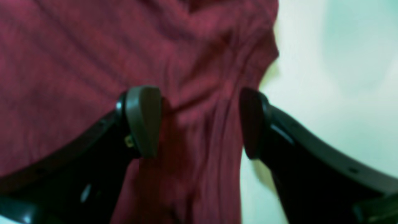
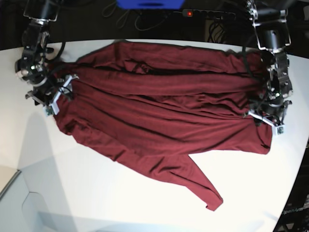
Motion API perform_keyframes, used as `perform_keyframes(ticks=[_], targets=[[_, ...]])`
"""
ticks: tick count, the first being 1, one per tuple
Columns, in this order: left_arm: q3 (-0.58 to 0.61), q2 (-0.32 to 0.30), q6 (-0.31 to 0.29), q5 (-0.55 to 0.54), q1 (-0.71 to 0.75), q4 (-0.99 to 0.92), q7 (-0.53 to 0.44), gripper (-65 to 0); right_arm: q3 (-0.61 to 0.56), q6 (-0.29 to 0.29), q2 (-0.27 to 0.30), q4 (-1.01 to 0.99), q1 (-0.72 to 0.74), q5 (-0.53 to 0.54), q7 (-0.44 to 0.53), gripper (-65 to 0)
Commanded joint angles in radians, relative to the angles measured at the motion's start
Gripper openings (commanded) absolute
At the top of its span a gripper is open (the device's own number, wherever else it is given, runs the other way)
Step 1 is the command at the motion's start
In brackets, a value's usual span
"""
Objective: Layout the t-shirt on the table in an organized manner, then fold the t-shirt properly
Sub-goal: 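Grasp the shirt edges with both grippers and pull them apart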
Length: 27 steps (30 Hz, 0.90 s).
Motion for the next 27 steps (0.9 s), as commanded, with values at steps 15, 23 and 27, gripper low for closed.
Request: perform_keyframes(ticks=[15,23,27], targets=[[0.005,0.036,0.004,0.007,-0.066,0.172,-0.017,-36.6,0.0,0.004,-0.058,0.175,0.046,0.015,0.024,-25.6],[0.005,0.067,0.004,0.01,-0.12,-0.014,-0.021,-36.6,0.0,0.004,-0.066,-0.021,0.212,0.015,0.024,-30.2],[-0.002,0.047,0.004,0.01,-0.131,-0.069,-0.023,-36.6,-0.001,0.004,-0.063,-0.095,0.224,0.015,0.024,-38.8]])
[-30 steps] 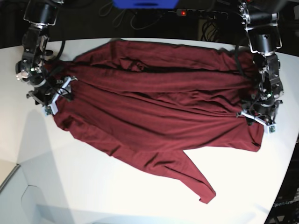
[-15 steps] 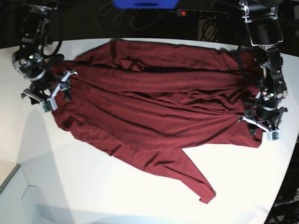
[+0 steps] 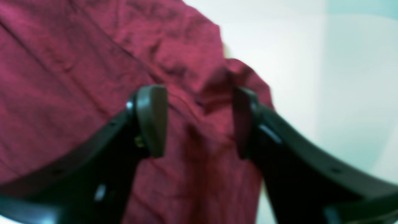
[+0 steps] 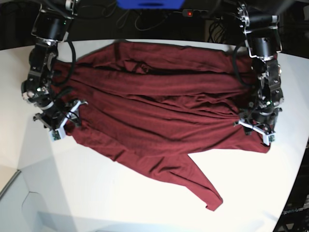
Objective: Layout the t-shirt on the table in an organized manner, then fold the t-shirt properly
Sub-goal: 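Grasp the shirt edges with both grippers and pull them apart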
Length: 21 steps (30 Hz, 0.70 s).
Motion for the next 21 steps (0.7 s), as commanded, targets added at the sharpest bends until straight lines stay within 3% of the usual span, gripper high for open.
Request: perform_keyframes(ticks=[1,10,21], targets=[[-0.004,-0.037,-0.001,-0.006,-0.019,0.006,-0.022,-36.6,0.003,0.003,0.013,-0.008,0.006,0.01,0.014,-41.0],[-0.005,-0.081,-0.001,-0.011,0.01,0.005,-0.022,-36.6,-0.014,0.003,0.011,-0.04,-0.068,0.012,0.014,-65.0],[-0.005,-0.081,-0.001,-0.011,0.017,0.025,-0.02,-36.6,-0.049,0.003,0.016,0.12,-0.246,0.01,0.014,-65.0]])
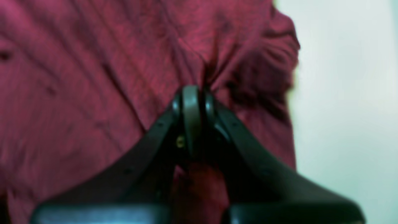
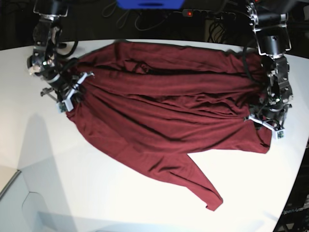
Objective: Layout the t-shirt on the table in an organized manner, then fold the t-shirt properly
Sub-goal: 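Grasp the shirt edges with both grippers and pull them apart, then move the left gripper to the hanging shirt flap and grasp it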
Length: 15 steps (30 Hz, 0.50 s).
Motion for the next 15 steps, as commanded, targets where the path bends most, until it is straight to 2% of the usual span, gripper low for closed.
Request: perform_keyframes(ticks=[1,10,15], targets=[[-0.002,-0.016,0.001,-0.006,-0.022,0.034,-0.021,-36.6,0.002,0.004,0.007,0.039,-0.01,-0.017,-0.023,-65.0],[0.001,0.002,0.001,-0.007,0.003,0.289,-0.017,-36.6,0.009,0.004,0.005,0.244,-0.057,-0.017,-0.023,-65.0],[0.007,0.071,0.001,-0.007,-0.028,0.333,-0.02,-36.6,0.006,0.004,0.002,0.31,-0.057,-0.017,-0.023,-65.0]])
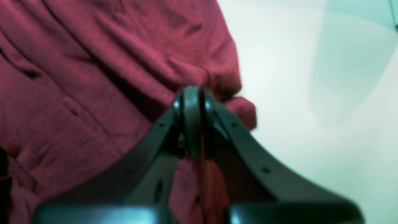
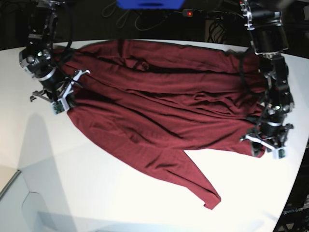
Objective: Layout the t-shirt on the table in an organized manner, then fold the t-shirt properly
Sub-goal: 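Move the left gripper to the hanging shirt flap and grasp it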
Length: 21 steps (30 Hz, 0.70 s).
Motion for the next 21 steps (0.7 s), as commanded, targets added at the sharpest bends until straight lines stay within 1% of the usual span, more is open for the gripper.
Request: perform_keyframes(ticks=[1,3,8,13,15,18,21], targets=[[0.009,0.008,0.001,-0.005,-0.058,0.018,-0.027,-36.6,0.001,0.003,0.005,0.022,0.006,0.015,0.024,-65.0],[0.038,0.047,0.001,-0.003,-0.093,-0.01,-0.028,-36.6,0.001,0.003,0.005,0.017,0.011,0.015,0.024,-65.0],[0.124,0.113,0.001,0.001,-0.202,-0.137,-0.031,-36.6,0.001,0.003,0.005,0.022,0.015,0.015,0.024,-65.0],[0.132,0.152,0.001,0.001,-0.302,-0.259,-0.033,-36.6,0.0,0.003,0.009,0.039,0.003,0.015,0.022,-65.0],[0.132,0.154,0.001,-0.002,-0.336,-0.305,-0.033,-36.6,0.0,0.003,0.009,0.036,-0.009,0.015,0.016,-65.0],[0.132,0.154,0.001,-0.003,-0.369,-0.366,-0.064,-36.6,0.0,0.003,0.009,0.031,-0.017,0.015,-0.022,-58.7],[0.133,0.154,0.001,0.004,-0.389,-0.414,-0.142,-36.6,0.004,0.003,0.009,0.029,-0.018,0.015,-0.062,-50.1]])
